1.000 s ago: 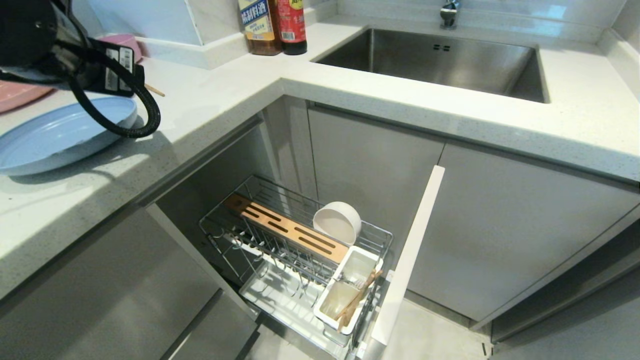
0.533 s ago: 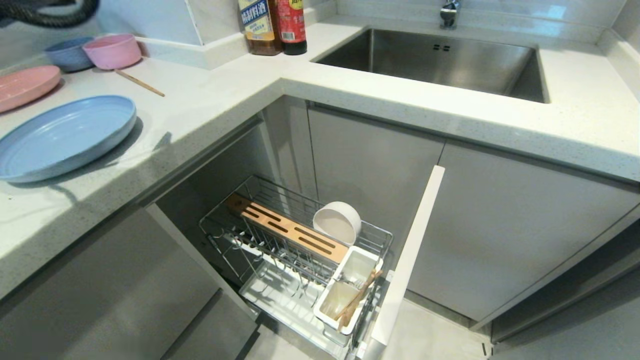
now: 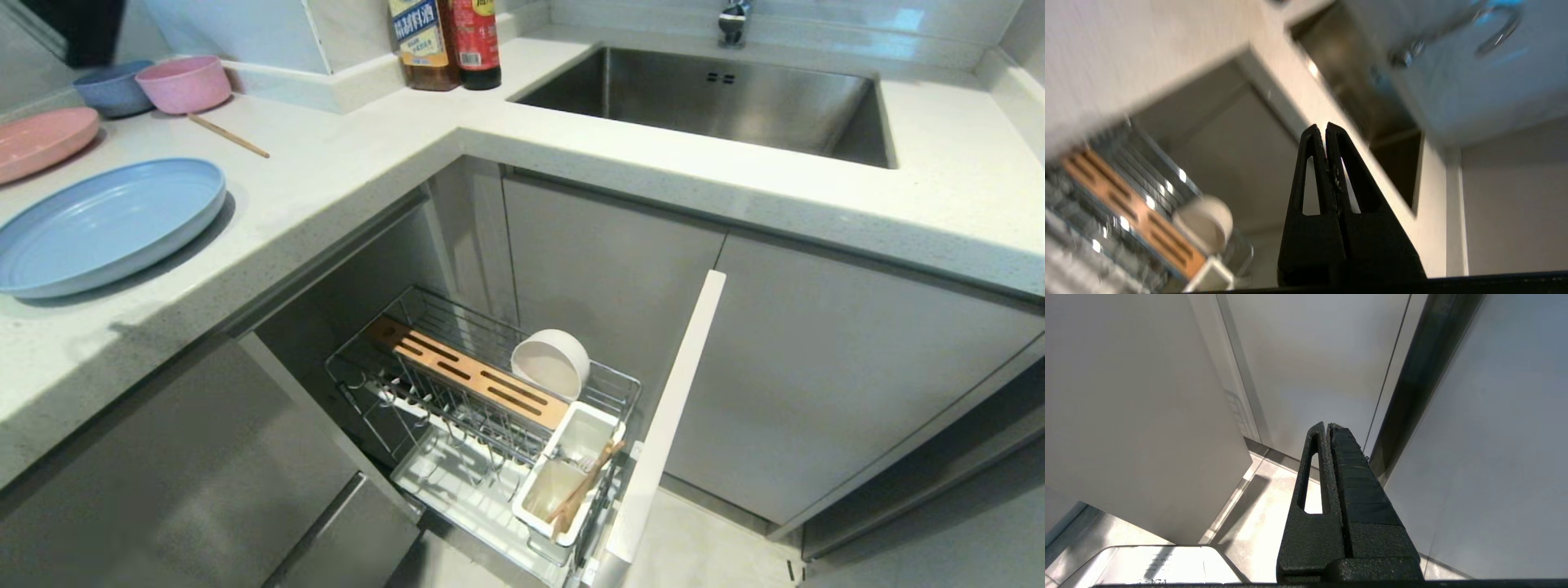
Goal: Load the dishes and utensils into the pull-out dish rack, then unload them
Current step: Take the bowl out of the cupboard
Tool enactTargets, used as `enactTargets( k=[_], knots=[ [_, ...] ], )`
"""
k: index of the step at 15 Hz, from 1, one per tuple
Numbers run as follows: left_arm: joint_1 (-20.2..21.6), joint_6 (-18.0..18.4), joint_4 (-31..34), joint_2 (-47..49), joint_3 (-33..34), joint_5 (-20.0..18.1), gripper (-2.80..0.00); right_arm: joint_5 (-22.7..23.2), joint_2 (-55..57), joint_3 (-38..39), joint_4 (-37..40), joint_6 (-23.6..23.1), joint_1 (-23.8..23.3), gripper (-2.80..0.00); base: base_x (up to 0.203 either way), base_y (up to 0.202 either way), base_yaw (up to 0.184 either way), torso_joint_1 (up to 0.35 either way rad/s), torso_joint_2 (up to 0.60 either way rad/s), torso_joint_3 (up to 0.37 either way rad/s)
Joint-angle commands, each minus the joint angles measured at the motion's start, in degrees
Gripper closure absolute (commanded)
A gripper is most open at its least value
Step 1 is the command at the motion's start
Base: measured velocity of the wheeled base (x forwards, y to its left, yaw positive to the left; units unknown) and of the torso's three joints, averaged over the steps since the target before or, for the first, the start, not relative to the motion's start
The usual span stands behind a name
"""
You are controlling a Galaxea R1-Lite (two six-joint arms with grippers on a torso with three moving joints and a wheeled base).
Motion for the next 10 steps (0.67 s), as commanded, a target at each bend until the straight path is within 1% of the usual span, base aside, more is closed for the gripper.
enactTargets(
  k=[1, 4, 5, 6, 8, 9, 10],
  knots=[
    [-1.73, -4.66, 1.64, 2.67, 3.23, 0.14, 0.0, 0.01, 0.02, 0.09, -0.01, 0.0, 0.0, 0.0, 0.0, 0.0, 0.0, 0.0, 0.0, 0.0],
    [-3.08, -7.27, 2.55, 7.0, 4.61, -0.62, 0.0, 0.01, 0.02, 0.09, -0.01, 0.0, 0.0, 0.0, 0.0, 0.0, 0.0, 0.0, 0.0, 0.0],
    [-3.05, -9.1, 2.61, 8.36, 5.0, -0.93, 0.0, 0.01, 0.02, 0.09, -0.01, 0.0, 0.0, 0.0, 0.0, 0.0, 0.0, 0.0, 0.0, 0.0],
    [-2.97, -10.39, 2.66, 9.68, 5.73, -1.82, 0.0, 0.01, 0.02, 0.09, -0.01, 0.0, 0.0, 0.0, 0.0, 0.0, 0.0, 0.0, 0.0, 0.0],
    [-2.14, -10.99, 2.37, 11.67, 6.8, -4.28, 0.0, 0.01, 0.02, 0.09, -0.01, 0.0, 0.0, 0.0, 0.0, 0.0, 0.0, 0.0, 0.0, 0.0],
    [-1.89, -12.09, 2.48, 12.53, 7.38, -5.52, 0.0, 0.01, 0.02, 0.09, -0.01, 0.0, 0.0, 0.0, 0.0, 0.0, 0.0, 0.0, 0.0, 0.0],
    [-1.4, -12.84, 2.39, 13.39, 7.94, -5.93, 0.0, 0.01, 0.02, 0.08, -0.01, 0.0, 0.0, 0.0, 0.0, 0.0, 0.0, 0.0, 0.0, 0.0]
  ],
)
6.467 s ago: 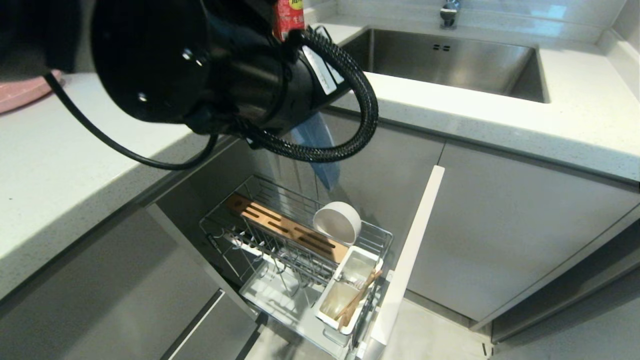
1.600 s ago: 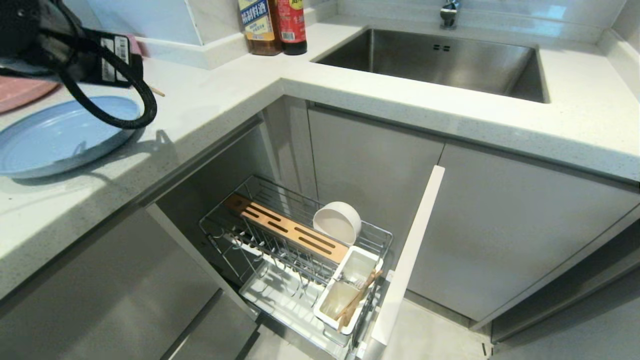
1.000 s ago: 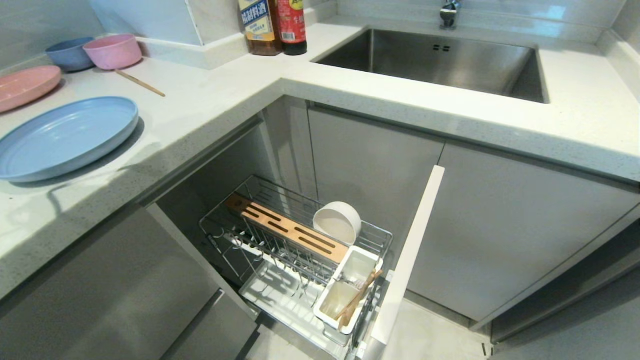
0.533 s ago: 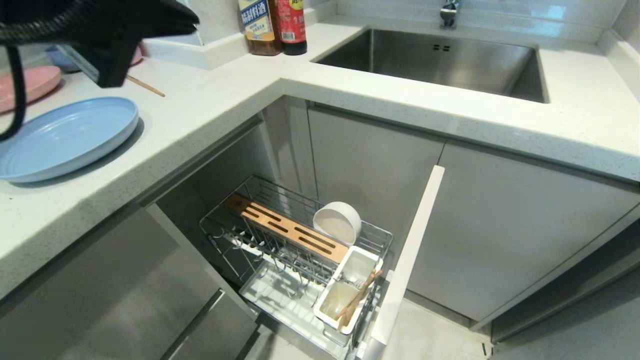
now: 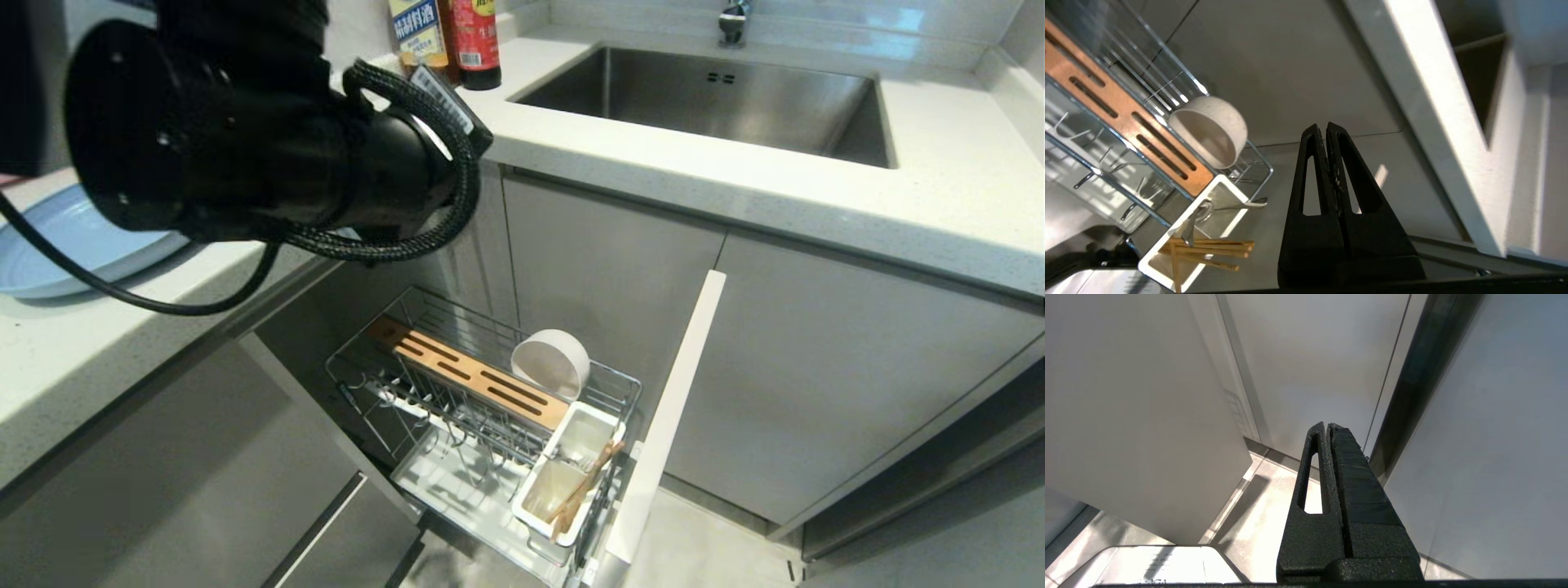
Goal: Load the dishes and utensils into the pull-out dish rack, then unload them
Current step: Take the bowl out of the cupboard
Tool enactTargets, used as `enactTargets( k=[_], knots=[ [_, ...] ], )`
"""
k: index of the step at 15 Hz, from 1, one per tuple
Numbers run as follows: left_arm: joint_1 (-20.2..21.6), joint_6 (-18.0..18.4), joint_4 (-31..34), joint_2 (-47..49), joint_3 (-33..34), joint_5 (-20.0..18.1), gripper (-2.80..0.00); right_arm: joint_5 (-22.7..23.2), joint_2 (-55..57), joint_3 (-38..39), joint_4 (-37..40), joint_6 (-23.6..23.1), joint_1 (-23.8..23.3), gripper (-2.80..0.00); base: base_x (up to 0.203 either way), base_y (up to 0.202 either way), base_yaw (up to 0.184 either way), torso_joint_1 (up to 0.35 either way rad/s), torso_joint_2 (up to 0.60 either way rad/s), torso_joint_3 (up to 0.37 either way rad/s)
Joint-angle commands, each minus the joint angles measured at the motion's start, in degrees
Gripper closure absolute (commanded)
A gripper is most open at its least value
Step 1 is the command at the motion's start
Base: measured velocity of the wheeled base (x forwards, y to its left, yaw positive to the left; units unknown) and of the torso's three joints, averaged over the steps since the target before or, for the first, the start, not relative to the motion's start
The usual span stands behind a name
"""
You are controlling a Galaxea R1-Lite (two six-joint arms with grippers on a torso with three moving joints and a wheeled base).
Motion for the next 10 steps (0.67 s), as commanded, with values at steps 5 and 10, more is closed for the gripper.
enactTargets(
  k=[5, 10],
  knots=[
    [3.04, -3.07, -1.11, 6.93, 2.11, -7.68, 0.0, 0.01, 0.02, 0.08, -0.01, 0.01, 0.0, 0.0, 0.0, 0.0, 0.0, 0.0, 0.0, 0.0],
    [8.08, -3.21, -2.27, 9.41, 6.31, -17.7, 0.0, 0.01, 0.02, 0.04, -0.01, 0.01, 0.0, 0.0, 0.0, 0.0, 0.0, 0.0, 0.0, 0.0]
  ],
)
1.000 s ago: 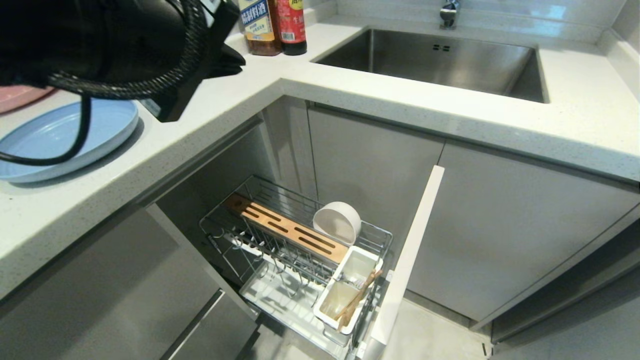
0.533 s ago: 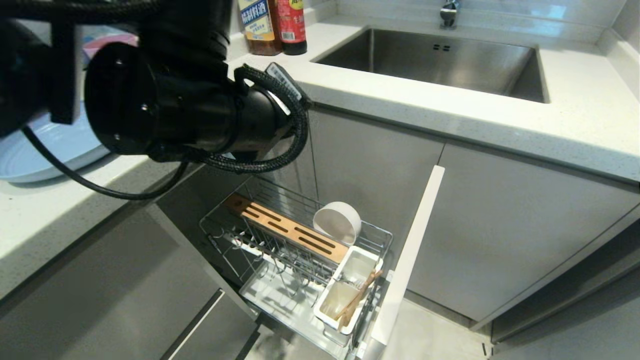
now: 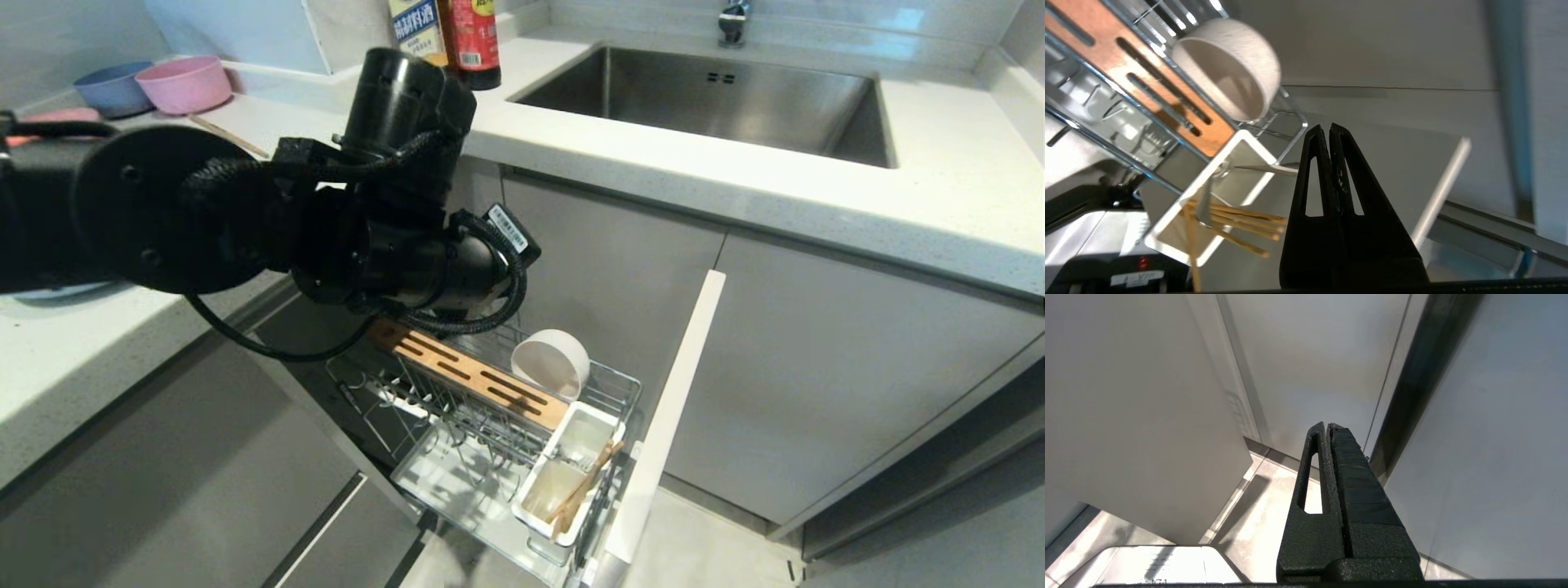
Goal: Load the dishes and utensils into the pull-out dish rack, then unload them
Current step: Take the bowl out of the cupboard
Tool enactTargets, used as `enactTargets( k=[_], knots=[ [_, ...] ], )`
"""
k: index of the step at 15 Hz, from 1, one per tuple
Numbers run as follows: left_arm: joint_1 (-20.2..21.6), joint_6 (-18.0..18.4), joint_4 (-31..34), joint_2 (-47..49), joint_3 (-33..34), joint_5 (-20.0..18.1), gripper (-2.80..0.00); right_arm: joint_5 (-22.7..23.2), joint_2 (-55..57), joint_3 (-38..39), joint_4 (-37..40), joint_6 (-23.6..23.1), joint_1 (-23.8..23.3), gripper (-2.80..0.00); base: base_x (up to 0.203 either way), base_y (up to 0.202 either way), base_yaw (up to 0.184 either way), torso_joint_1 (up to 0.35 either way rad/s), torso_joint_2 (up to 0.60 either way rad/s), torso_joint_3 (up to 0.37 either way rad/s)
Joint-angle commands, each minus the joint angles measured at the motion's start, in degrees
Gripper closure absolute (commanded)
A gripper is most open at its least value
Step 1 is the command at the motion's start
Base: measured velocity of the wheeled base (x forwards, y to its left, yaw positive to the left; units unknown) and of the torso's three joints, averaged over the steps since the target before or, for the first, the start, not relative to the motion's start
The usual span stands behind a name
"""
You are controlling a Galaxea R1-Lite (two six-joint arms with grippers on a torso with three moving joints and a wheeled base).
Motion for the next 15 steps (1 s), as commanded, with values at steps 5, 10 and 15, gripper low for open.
enactTargets(
  k=[5, 10, 15],
  knots=[
    [2.02, -0.38, -0.8, 5.81, 1.82, -3.16, -2.8, 0.01, 0.02, 0.09, -0.01, 0.02, 0.0, 0.0, 0.0, 0.0, 0.0, 0.0, 0.0, 0.0],
    [2.25, -1.32, -7.61, 9.97, 4.71, -3.65, -2.8, 0.01, 0.02, 0.09, -0.01, 0.02, 0.0, 0.0, 0.0, 0.0, 0.0, 0.0, 0.0, 0.0],
    [2.35, -1.27, -12.68, 15.75, 6.11, -4.66, -2.8, 0.01, 0.02, 0.02, -0.01, 0.02, 0.0, 0.0, 0.0, 0.0, 0.0, 0.0, 0.0, 0.0]
  ],
)
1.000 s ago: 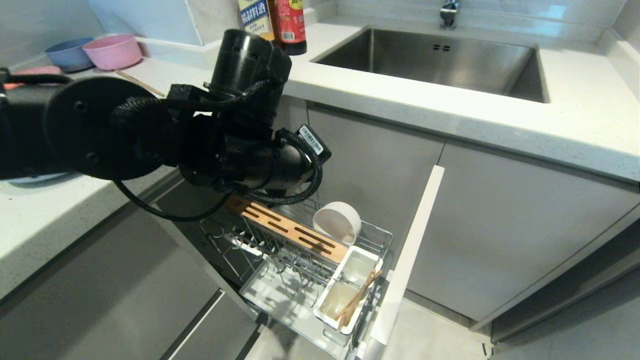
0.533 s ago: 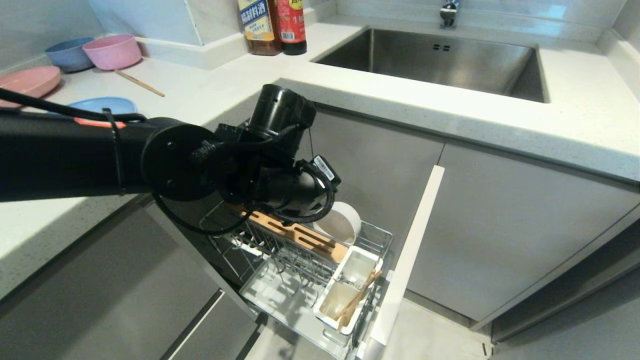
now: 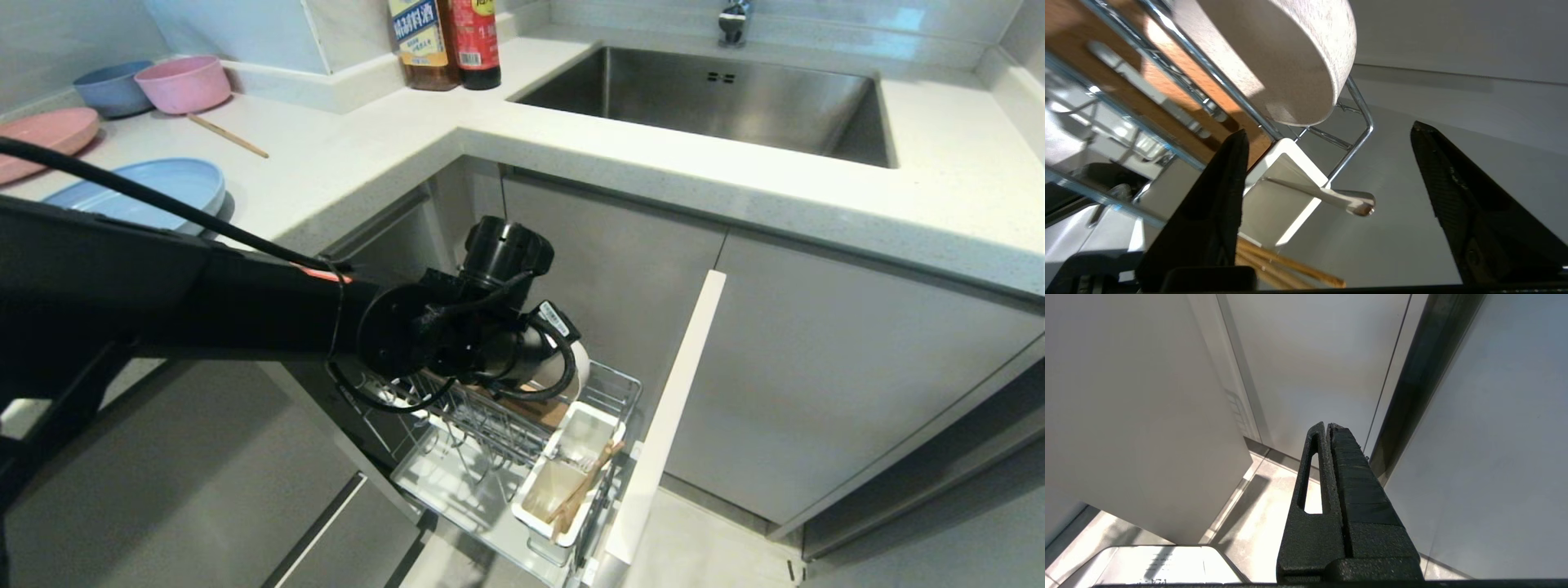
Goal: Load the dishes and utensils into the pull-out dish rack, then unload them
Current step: Take the bowl out of the cupboard
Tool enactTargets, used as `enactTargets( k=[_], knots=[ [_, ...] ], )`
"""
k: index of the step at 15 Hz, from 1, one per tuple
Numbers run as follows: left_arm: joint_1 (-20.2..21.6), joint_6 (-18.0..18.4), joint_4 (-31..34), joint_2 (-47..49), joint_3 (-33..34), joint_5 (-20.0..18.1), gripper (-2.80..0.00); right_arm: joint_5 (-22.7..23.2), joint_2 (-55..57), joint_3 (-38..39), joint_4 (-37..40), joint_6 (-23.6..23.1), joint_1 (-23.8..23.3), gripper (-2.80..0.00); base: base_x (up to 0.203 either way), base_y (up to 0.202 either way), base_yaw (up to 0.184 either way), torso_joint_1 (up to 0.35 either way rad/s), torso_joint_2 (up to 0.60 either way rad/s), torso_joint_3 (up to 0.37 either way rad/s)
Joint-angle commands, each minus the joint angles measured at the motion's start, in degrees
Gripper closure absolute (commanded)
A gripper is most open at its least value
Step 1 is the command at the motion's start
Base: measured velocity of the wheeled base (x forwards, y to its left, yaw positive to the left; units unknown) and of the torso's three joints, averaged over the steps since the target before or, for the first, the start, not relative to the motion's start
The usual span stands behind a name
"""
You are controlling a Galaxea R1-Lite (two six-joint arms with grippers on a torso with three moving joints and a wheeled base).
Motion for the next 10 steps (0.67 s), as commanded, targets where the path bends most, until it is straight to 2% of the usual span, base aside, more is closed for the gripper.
enactTargets(
  k=[1, 3, 6, 9, 10],
  knots=[
    [0.16, -0.27, -1.33, 2.68, 0.4, 0.01, -2.8, 0.01, 0.02, 0.09, -0.01, 0.0, 0.0, 0.0, 0.0, 0.0, 0.0, 0.0, 0.0, 0.0],
    [0.57, 0.25, -5.08, 3.97, 1.35, -0.26, -2.8, 0.01, 0.02, 0.09, -0.01, 0.0, 0.0, 0.0, 0.0, 0.0, 0.0, 0.0, 0.0, 0.0],
    [2.06, 3.42, -8.54, 4.7, 1.1, -0.81, -2.8, 0.01, 0.02, 0.09, -0.01, 0.0, 0.0, 0.0, 0.0, 0.0, 0.0, 0.0, 0.0, 0.0],
    [2.98, 4.43, -11.64, 5.66, 0.64, -2.28, -2.8, 0.01, 0.02, 0.08, -0.01, 0.0, 0.0, 0.0, 0.0, 0.0, 0.0, 0.0, 0.0, 0.0],
    [3.03, 5.94, -13.14, 6.01, 0.54, -2.6, -2.8, 0.01, 0.02, 0.09, -0.01, 0.0, 0.0, 0.0, 0.0, 0.0, 0.0, 0.0, 0.0, 0.0]
  ],
)
